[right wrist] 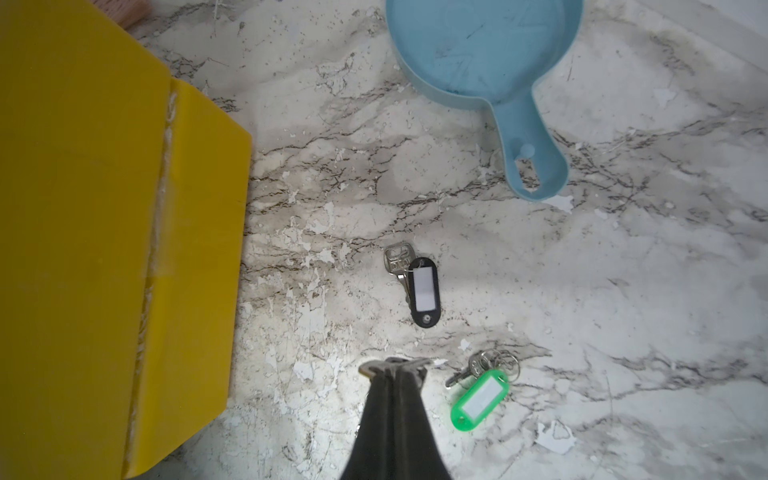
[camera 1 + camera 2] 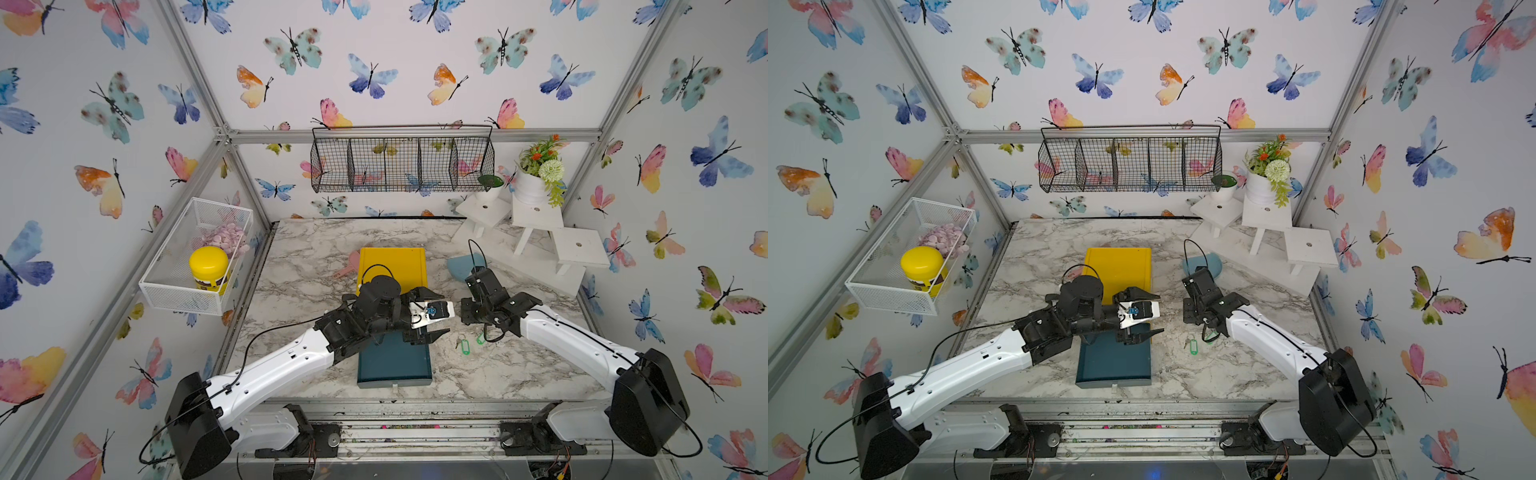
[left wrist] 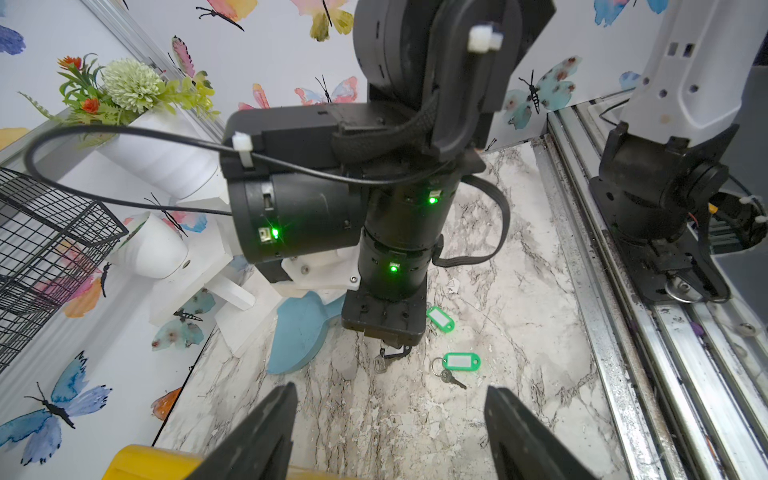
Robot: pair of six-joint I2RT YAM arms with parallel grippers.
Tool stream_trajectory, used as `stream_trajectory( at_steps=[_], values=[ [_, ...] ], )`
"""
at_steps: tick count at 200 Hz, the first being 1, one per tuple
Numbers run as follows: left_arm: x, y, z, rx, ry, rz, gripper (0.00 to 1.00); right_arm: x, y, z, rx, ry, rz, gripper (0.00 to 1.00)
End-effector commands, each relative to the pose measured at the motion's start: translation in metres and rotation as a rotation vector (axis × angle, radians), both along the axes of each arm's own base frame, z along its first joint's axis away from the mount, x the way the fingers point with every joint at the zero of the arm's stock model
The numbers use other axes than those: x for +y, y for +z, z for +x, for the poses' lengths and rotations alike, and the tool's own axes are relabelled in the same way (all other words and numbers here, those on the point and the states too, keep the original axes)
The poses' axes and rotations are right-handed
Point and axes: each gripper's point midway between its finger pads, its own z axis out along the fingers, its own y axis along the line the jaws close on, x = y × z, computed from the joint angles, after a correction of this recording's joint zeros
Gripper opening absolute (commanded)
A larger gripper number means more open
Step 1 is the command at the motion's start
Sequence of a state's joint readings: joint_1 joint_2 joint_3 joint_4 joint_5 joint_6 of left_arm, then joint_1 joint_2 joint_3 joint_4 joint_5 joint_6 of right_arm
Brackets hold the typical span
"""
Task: Take the keys out of the drawer
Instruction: Place the key at the center of the board.
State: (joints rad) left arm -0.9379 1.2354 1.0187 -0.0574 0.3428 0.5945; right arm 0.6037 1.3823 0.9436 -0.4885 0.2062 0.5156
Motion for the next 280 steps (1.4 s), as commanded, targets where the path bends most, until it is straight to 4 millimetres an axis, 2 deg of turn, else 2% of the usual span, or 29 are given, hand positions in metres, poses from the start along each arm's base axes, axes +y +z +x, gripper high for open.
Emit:
stream_trajectory(
  at_steps=[1, 32, 57, 124, 154, 186, 210, 239, 258, 280],
  values=[
    [-0.011, 0.006, 0.001, 0.053, -0.006, -0.027, 0.77, -0.002, -0.011, -0.001, 0.029, 0.003, 0.001, 0.02],
    [-0.020, 0.000, -0.002, 0.072, -0.045, -0.017, 0.77, -0.018, -0.030, -0.007, 0.081, -0.027, 0.012, 0.03],
    [-0.026, -0.003, -0.001, 0.065, -0.052, -0.007, 0.77, -0.027, -0.037, -0.007, 0.085, -0.062, 0.038, 0.06],
    [-0.041, -0.014, -0.004, 0.086, -0.067, 0.039, 0.77, -0.028, -0.051, -0.006, 0.091, -0.114, 0.095, 0.10],
    [-0.048, -0.022, -0.012, 0.086, -0.094, 0.070, 0.77, -0.024, -0.051, 0.003, 0.078, -0.116, 0.109, 0.14],
    [-0.052, -0.021, -0.013, 0.091, -0.111, 0.068, 0.77, -0.016, -0.037, 0.016, 0.057, -0.101, 0.118, 0.20],
    [-0.055, -0.018, -0.009, 0.089, -0.103, 0.066, 0.77, -0.016, -0.030, 0.019, 0.035, -0.107, 0.124, 0.30],
    [-0.057, -0.012, -0.008, 0.099, -0.092, 0.056, 0.77, -0.018, -0.012, 0.022, 0.008, -0.097, 0.109, 0.36],
    [-0.053, -0.002, -0.008, 0.101, -0.075, 0.042, 0.77, -0.019, 0.013, 0.028, -0.035, -0.095, 0.108, 0.37],
    [-0.040, 0.011, -0.016, 0.089, -0.074, 0.030, 0.76, -0.012, 0.055, 0.039, -0.121, -0.084, 0.161, 0.38]
  ],
)
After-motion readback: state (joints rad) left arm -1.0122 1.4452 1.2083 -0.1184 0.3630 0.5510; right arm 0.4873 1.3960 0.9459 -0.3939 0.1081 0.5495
